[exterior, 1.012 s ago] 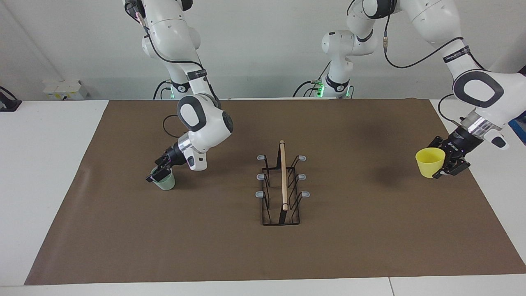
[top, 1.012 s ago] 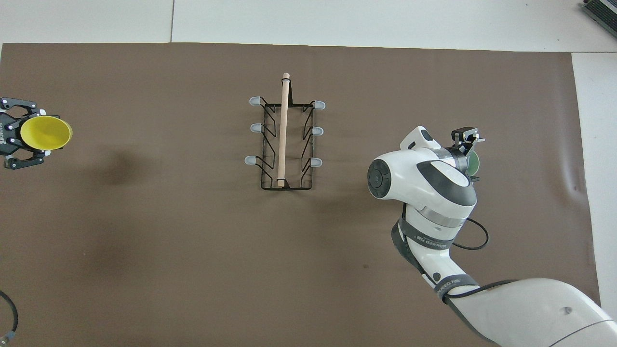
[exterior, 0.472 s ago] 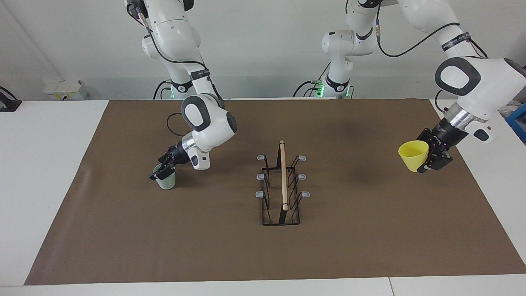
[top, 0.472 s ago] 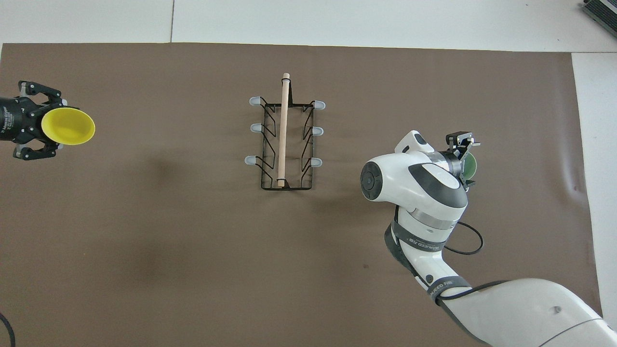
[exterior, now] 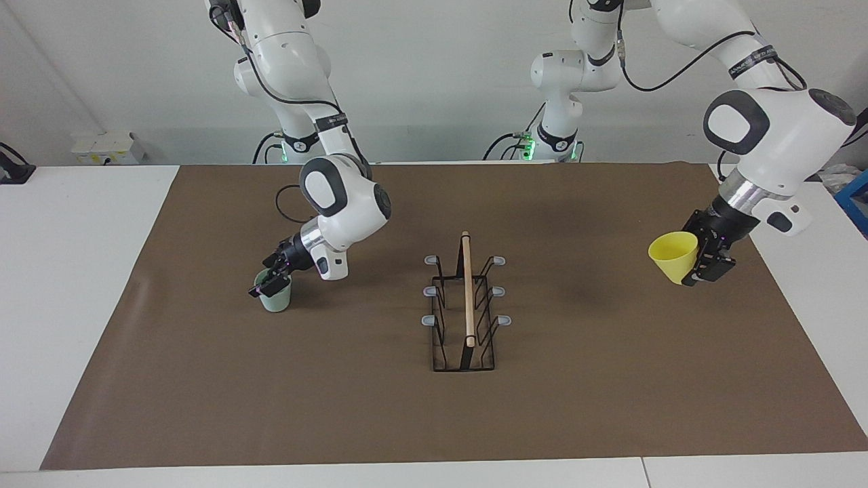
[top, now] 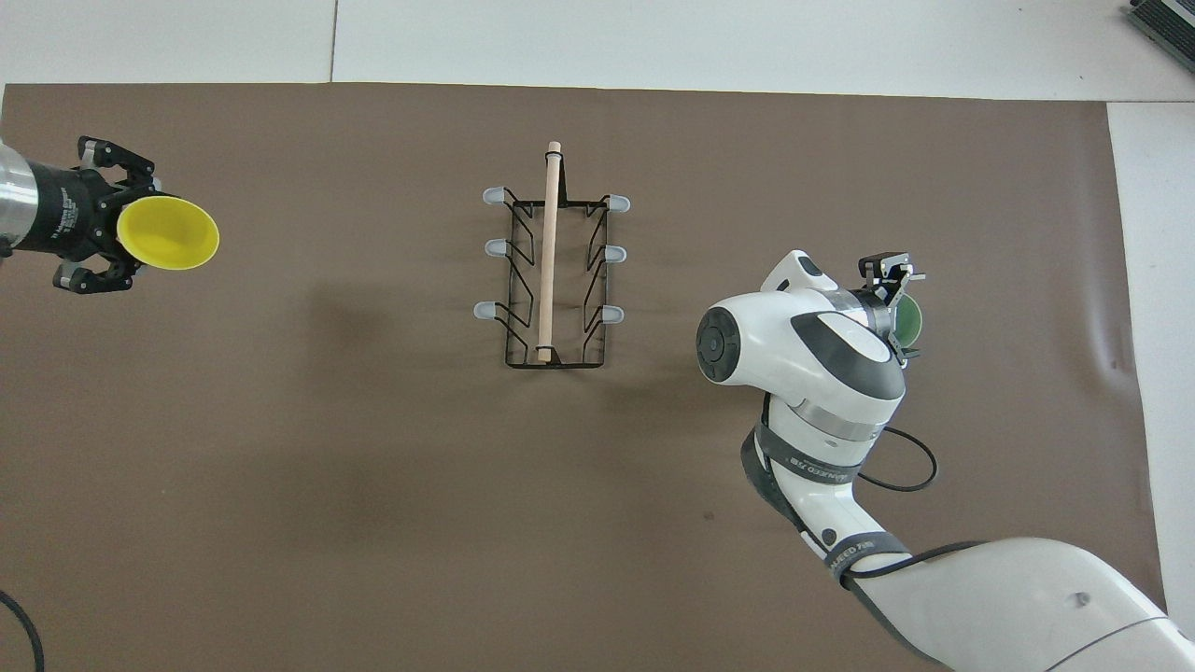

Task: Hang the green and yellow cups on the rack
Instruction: 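Lift the yellow cup with the left gripper and tilt it sideways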

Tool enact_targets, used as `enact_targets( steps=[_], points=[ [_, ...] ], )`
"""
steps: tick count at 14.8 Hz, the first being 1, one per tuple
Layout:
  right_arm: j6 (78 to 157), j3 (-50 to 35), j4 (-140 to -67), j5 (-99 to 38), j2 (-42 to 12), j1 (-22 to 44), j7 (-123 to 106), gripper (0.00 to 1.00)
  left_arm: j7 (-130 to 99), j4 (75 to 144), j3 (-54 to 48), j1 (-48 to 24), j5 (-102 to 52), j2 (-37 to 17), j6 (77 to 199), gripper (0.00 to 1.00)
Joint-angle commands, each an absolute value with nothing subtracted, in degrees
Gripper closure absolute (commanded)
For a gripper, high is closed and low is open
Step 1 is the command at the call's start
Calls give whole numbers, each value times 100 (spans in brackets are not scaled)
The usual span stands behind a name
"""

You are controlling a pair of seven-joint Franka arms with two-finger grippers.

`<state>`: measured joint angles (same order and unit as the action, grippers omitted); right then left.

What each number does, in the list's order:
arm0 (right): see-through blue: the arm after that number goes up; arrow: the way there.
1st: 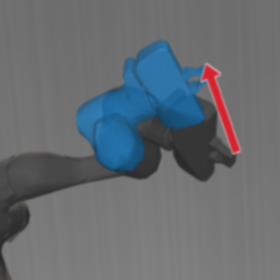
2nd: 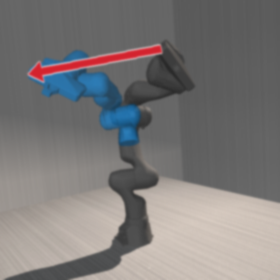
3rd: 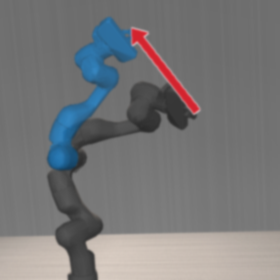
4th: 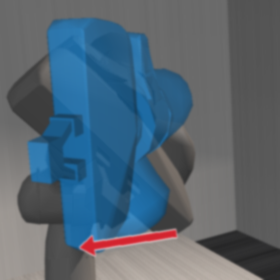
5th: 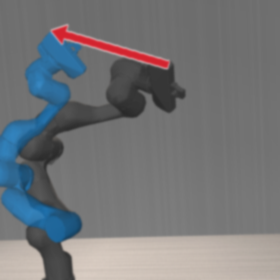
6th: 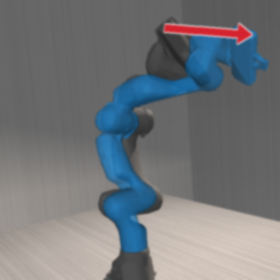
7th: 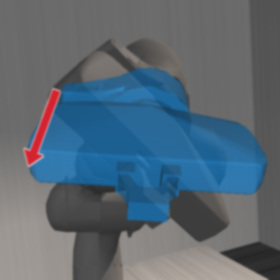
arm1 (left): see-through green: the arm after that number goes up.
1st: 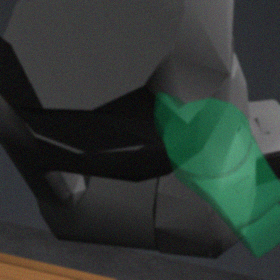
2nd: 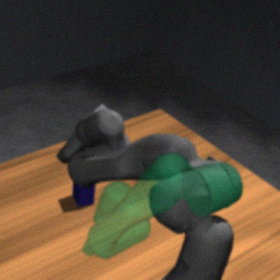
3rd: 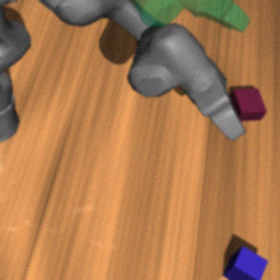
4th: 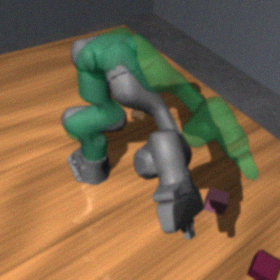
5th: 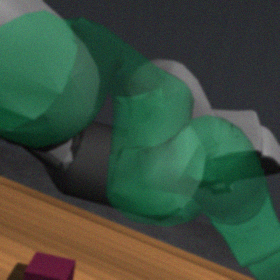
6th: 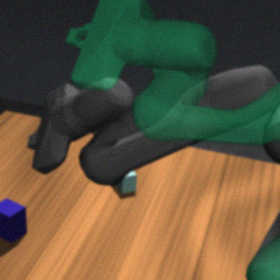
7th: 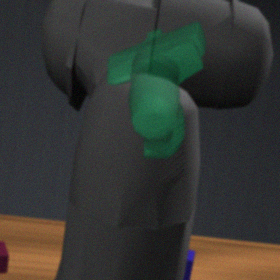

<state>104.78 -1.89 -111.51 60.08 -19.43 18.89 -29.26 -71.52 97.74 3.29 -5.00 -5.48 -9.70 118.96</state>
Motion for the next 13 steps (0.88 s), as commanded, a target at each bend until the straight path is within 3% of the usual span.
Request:
enact_targets(
  steps=[1,10,13],
  points=[
    [10547,-237,-10951,5915,-2074,1775,-3173,0,-7706,9773,45,-510,16,-932,12111,100],
    [10793,-237,-11197,5695,-2136,1793,-2655,0,-9745,9861,-1150,-545,2186,-888,12314,100],
    [10741,-237,-11197,5695,-2127,1793,-2715,0,-10904,10063,-1695,-545,3634,-809,12322,100]
  ],
)
